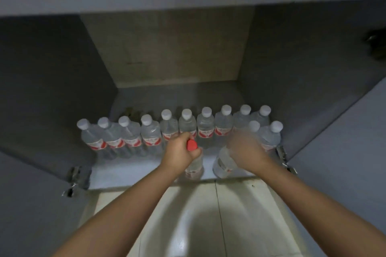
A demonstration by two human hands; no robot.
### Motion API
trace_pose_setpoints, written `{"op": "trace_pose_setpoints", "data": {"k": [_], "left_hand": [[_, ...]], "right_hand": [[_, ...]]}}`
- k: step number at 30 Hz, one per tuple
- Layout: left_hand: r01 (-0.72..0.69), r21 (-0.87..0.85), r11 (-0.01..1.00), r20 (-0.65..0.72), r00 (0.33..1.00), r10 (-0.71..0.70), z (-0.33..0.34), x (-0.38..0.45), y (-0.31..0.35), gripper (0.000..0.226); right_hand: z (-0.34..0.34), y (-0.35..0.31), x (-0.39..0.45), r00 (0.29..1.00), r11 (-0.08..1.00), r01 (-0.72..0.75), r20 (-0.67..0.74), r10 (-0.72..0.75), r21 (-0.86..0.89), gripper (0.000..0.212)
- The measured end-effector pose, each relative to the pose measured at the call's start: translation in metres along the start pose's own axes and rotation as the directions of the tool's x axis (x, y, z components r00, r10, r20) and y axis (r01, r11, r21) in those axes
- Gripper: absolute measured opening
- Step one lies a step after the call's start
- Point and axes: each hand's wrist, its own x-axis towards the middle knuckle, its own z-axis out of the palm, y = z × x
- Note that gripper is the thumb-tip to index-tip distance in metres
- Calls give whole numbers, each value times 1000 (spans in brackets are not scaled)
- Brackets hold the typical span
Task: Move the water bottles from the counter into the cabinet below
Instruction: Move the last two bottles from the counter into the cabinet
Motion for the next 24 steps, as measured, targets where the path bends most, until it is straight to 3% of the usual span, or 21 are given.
{"op": "trace_pose_setpoints", "data": {"k": [5,13,24], "left_hand": [[-15,-51,999,-63,998,12,28,26,5,29],[84,-27,996,-36,996,-85,47,59,25,49],[83,39,996,66,994,-85,66,86,15,36]], "right_hand": [[12,7,22,998,1000,24,-56,-24,-8,32],[3,16,53,998,999,13,-56,-16,-41,34],[5,32,74,999,997,-6,-44,3,-77,42]]}}
